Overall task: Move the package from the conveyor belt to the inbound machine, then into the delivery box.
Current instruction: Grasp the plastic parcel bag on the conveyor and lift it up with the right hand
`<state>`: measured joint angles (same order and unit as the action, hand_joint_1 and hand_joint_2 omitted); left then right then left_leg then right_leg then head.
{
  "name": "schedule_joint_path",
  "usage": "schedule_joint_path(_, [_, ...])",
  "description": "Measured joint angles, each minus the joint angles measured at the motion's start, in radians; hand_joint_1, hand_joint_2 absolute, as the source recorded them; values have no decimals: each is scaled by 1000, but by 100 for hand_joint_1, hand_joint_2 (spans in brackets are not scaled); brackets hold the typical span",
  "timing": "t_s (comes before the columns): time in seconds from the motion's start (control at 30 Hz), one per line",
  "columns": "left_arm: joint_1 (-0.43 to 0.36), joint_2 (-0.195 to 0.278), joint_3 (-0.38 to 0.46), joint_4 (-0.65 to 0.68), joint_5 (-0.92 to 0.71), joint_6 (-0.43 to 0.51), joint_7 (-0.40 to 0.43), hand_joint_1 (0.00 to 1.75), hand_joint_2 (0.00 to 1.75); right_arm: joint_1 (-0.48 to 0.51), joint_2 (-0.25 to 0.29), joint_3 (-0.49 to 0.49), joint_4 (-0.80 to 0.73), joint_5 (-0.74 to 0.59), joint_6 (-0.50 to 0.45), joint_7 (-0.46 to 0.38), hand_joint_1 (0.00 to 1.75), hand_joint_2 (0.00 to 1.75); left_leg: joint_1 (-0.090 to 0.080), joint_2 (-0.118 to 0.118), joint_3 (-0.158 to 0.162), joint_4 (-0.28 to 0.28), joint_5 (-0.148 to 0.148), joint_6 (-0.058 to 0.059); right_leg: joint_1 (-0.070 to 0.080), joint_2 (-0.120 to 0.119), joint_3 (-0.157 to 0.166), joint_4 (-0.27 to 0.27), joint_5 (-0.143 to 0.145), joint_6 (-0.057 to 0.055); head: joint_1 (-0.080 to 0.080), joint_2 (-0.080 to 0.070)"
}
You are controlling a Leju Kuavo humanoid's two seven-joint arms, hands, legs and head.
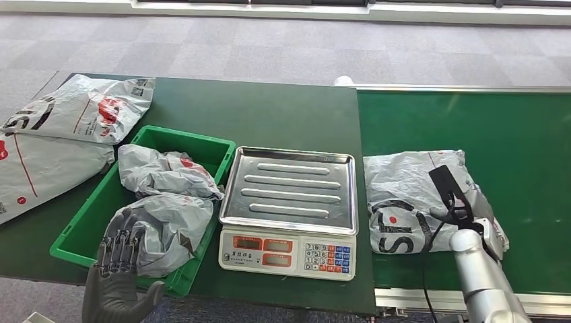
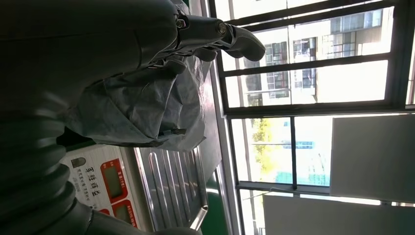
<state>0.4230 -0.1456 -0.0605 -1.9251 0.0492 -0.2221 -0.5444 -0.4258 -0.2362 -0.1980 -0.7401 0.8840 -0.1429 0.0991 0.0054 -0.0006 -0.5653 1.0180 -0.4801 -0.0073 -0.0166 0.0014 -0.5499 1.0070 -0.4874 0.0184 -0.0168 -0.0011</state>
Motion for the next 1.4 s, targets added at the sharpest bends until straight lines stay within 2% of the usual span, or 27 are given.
schedule_joint_path(0.13, [3, 8, -11, -5, -1, 5, -2, 0, 175, -39, -8, -1, 137, -2, 9, -8, 0, 175, 0, 0, -1, 0, 0, 0, 0, 0, -1, 0, 0, 0, 0, 0])
schedule_joint_path(0.27, [9, 15, -17, -11, -2, 13, -2, 0, 175, -52, -9, -5, 208, -10, 29, 3, 0, 175, 0, 0, -1, 0, 0, 0, 0, 0, -1, 0, 0, 0, 0, 0])
schedule_joint_path(0.3, [9, 16, -17, -12, -2, 15, -1, 0, 175, -54, -9, -5, 219, -8, 39, 10, 15, 175, 0, 0, -1, 0, 0, 0, 0, 0, -1, 0, 0, 0, 0, 0])
schedule_joint_path(0.4, [10, 21, -19, -13, -4, 17, -1, 0, 175, -67, -11, -5, 254, 4, 110, 50, 146, 175, 0, 0, 0, 0, 0, 0, 0, 0, -1, 0, 0, 0, 0, 0])
schedule_joint_path(0.43, [9, 23, -20, -13, -5, 18, -2, 0, 175, -71, -12, -5, 264, 8, 146, 62, 175, 175, 0, 0, 0, 0, 0, 0, 0, 0, -1, 0, 0, 0, 0, 0])
schedule_joint_path(0.53, [9, 32, -25, -11, -4, 23, -7, 0, 175, -87, -20, -5, 288, 17, 254, 83, 175, 175, 0, 0, 2, 0, 0, 0, 0, 0, 1, 0, 0, 0, 0, 0])
schedule_joint_path(0.6, [9, 38, -29, -10, -3, 28, -11, 0, 175, -97, -26, -6, 297, 17, 279, 82, 175, 175, 0, 0, 3, 0, 0, 0, 0, 0, 2, 0, -1, 0, 0, 0])
schedule_joint_path(0.83, [11, 54, -42, -10, 1, 39, -12, 0, 175, -108, -33, -14, 300, 1, 262, 60, 175, 175, 0, 1, 5, 0, 0, 0, 1, 1, 4, 0, 0, 0, 0, 0])
schedule_joint_path(1.03, [13, 56, -42, -13, 0, 37, -10, 0, 175, -106, -30, -31, 288, -70, 223, -5, 175, 175, 0, 0, 3, 0, 1, -1, 1, 0, 4, 0, 1, 0, 0, 0])
schedule_joint_path(1.13, [14, 51, -42, -20, -7, 34, -5, 0, 175, -91, -21, -37, 230, -125, 168, -40, 175, 175, 0, -1, 1, 0, 1, -1, 1, 0, 2, 0, 1, 0, 0, 0])
schedule_joint_path(1.23, [18, 38, -40, -32, -15, 30, -4, 0, 175, -63, -1, -40, 108, -216, 78, -86, 175, 175, 0, -1, 0, 0, 1, -1, 1, 0, 1, 0, 1, 0, 0, 0])
schedule_joint_path(1.4, [27, 11, -33, -43, -27, 23, -13, 0, 175, 19, 38, -40, -227, -383, -170, -205, 175, 175, 0, -5, -2, 0, 1, -1, 0, -4, -1, 0, 0, 0, 0, 0])
